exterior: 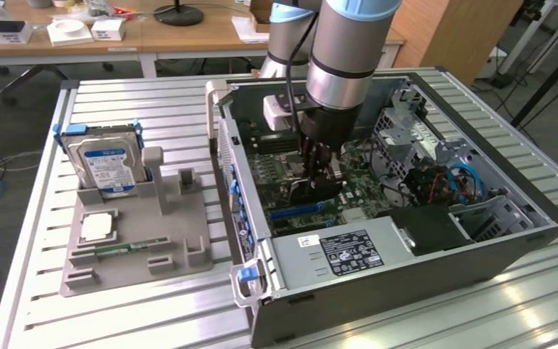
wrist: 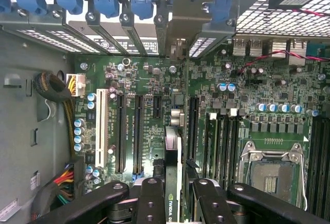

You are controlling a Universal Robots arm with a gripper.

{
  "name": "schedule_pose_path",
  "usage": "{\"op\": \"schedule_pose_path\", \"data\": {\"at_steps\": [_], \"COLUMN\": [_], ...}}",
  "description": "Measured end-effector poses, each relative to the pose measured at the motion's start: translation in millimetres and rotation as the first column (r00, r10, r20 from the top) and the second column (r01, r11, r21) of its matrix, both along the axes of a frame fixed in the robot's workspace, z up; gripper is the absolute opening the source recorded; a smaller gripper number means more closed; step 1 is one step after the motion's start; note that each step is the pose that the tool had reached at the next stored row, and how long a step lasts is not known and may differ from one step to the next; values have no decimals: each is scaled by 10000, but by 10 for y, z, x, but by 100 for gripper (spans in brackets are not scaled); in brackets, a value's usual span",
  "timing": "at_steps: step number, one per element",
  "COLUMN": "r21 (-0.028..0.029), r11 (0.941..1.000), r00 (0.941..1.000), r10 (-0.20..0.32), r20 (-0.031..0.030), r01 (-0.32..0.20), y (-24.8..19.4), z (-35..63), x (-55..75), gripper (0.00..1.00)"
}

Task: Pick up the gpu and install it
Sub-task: 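Insert the gpu into the slot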

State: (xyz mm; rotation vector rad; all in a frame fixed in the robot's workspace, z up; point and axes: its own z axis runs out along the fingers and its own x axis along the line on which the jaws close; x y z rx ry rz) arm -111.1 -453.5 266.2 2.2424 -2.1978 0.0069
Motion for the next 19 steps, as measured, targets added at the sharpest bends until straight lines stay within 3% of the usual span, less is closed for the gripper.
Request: {"op": "schedule_pose_path", "data": {"at_steps": [15, 19], "r21": [0, 0], "r11": [10000, 10000], "r00": [10000, 9999], "r10": [57, 83], "r20": [46, 122], "r01": [-57, -83], "y": [3, 5], "z": [-6, -10], "x": [-1, -2], "gripper": [26, 26]}}
